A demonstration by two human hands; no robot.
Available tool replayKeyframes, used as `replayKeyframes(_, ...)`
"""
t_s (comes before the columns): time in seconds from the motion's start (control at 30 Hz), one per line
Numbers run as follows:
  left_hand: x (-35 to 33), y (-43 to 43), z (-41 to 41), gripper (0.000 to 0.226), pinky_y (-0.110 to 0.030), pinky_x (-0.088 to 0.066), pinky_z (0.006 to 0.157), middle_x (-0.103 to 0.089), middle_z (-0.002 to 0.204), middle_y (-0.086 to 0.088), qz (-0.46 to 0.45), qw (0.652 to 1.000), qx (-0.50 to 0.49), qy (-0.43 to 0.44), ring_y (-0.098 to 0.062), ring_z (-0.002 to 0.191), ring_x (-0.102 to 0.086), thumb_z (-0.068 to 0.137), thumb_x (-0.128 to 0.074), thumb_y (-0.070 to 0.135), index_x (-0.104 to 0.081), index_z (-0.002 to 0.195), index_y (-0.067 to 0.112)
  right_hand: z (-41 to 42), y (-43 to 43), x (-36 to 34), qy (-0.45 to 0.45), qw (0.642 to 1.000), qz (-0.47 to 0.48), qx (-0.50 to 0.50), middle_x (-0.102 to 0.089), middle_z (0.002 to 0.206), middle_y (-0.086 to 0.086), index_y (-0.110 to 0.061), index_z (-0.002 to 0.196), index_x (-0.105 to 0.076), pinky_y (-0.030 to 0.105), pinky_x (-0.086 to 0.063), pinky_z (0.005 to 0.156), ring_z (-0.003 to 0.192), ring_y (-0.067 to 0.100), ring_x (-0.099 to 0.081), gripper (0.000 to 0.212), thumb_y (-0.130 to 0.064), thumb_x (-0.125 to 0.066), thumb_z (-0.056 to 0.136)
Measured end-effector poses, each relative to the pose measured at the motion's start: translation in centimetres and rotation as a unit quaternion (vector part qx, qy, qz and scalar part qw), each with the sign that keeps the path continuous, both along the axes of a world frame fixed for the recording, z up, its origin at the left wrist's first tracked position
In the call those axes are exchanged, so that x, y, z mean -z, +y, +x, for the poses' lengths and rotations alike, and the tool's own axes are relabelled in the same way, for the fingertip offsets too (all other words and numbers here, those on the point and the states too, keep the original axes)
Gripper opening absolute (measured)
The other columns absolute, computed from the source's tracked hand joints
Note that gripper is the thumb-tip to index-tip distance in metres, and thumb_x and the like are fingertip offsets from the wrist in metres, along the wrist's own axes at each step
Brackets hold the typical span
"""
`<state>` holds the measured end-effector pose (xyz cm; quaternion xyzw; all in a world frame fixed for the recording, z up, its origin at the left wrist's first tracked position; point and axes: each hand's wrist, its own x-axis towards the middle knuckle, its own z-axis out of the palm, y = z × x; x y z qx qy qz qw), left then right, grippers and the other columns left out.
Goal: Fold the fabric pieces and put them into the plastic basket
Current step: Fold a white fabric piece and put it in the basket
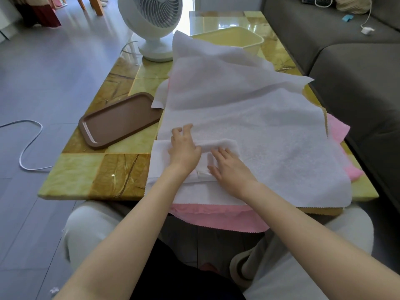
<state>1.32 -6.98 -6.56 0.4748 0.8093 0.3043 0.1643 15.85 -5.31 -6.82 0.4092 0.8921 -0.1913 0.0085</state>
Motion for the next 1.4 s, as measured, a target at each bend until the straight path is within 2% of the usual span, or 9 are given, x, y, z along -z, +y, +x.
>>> replayKeyframes(0.13,-1.0,-2.4,-2.4,0.048,-0.023,-0.032,0.094,-0.032,0.133,-0.017,0.053,0.998,-0.026,-0.017,-0.03,0.121,-0.04,0.087,-0.053,0.004,-0.04,0.134,0.006,-1.6,-0.8,-0.4,-0.031,0.999,0.008,-0.03,0.002,0.159,0.007,-0.021,0.151,-0.006,0.046,-0.011,0.119,0.146,0.029,-0.001,0.057,-0.023,-0.032,0.101)
replayKeyframes(0.23,-0.9,-4.3,-4.0,0.05,-0.038,-0.03,0.104,-0.032,0.136,-0.019,-0.004,0.997,-0.08,-0.005,-0.034,0.126,-0.034,0.088,-0.054,0.01,-0.037,0.135,0.005,-3.0,-1.5,-0.2,-0.035,0.997,0.021,-0.067,0.005,0.159,0.005,-0.017,0.151,-0.002,0.041,-0.005,0.12,0.147,0.025,0.005,0.066,-0.002,-0.032,0.095)
replayKeyframes(0.4,0.0,-6.2,-5.1,0.054,-0.046,-0.036,0.103,-0.037,0.135,-0.019,-0.07,0.991,-0.107,-0.039,-0.035,0.124,-0.038,0.087,-0.056,0.014,-0.033,0.134,0.002,-4.2,-0.7,0.1,-0.056,0.998,-0.023,-0.026,0.001,0.159,0.006,-0.007,0.15,0.001,0.045,-0.007,0.118,0.147,0.026,0.002,0.062,-0.006,-0.029,0.096)
replayKeyframes(0.6,-0.6,-6.7,-5.4,0.054,-0.039,-0.049,0.081,-0.061,0.104,-0.009,-0.054,0.985,-0.137,-0.089,-0.027,0.094,-0.06,0.088,-0.057,0.022,-0.032,0.133,0.005,-4.3,-1.2,-0.4,0.005,1.0,-0.008,-0.025,-0.016,0.156,0.008,-0.009,0.149,-0.017,0.042,-0.026,0.113,0.141,0.028,-0.021,0.053,-0.013,-0.033,0.098)
replayKeyframes(0.8,-4.6,-6.2,-2.6,0.027,-0.031,-0.043,0.062,-0.05,0.075,0.008,0.087,0.981,-0.118,-0.124,-0.013,0.069,-0.054,0.09,-0.056,0.021,-0.041,0.11,0.012,-4.3,-2.6,-1.3,0.058,0.998,-0.031,-0.012,-0.051,0.134,0.01,-0.013,0.141,-0.035,0.04,-0.045,0.093,0.117,0.03,-0.052,0.042,-0.014,-0.034,0.099)
replayKeyframes(0.97,-6.9,-4.1,1.5,0.005,-0.041,-0.052,0.075,-0.062,0.092,-0.005,0.153,0.963,-0.012,-0.223,-0.024,0.083,-0.061,0.097,-0.044,0.021,-0.047,0.094,0.019,-2.0,-1.5,-3.1,0.257,0.953,-0.109,0.121,-0.065,0.105,0.008,-0.011,0.12,-0.055,0.033,-0.047,0.078,0.096,0.026,-0.061,0.029,-0.015,-0.035,0.099)
replayKeyframes(1.07,-5.7,-2.9,3.9,0.007,-0.046,-0.053,0.081,-0.062,0.095,-0.008,0.107,0.965,0.043,-0.234,-0.028,0.088,-0.062,0.098,-0.042,0.017,-0.049,0.097,0.016,0.5,-0.2,-3.6,0.351,0.897,-0.151,0.224,-0.065,0.096,0.007,-0.016,0.093,-0.063,0.046,-0.053,0.084,0.094,0.029,-0.063,0.031,-0.019,-0.032,0.1)
replayKeyframes(1.23,-2.6,-1.4,6.8,0.028,-0.038,-0.047,0.093,-0.06,0.113,-0.015,-0.008,0.975,0.1,-0.197,-0.031,0.105,-0.058,0.094,-0.042,0.007,-0.052,0.12,0.003,3.0,1.6,-2.8,0.226,0.927,-0.135,0.267,-0.058,0.073,0.006,-0.01,0.071,-0.056,0.037,-0.046,0.076,0.081,0.027,-0.054,0.041,-0.035,-0.039,0.099)
replayKeyframes(1.4,-1.2,-1.2,6.7,0.035,-0.025,-0.037,0.092,-0.053,0.122,-0.017,-0.047,0.983,0.138,-0.112,-0.029,0.111,-0.053,0.093,-0.041,0.004,-0.054,0.125,0.005,2.8,2.4,-1.0,0.175,0.94,-0.117,0.268,-0.061,0.088,0.002,-0.014,0.092,-0.06,0.033,-0.043,0.075,0.087,0.024,-0.056,0.034,-0.045,-0.048,0.093)
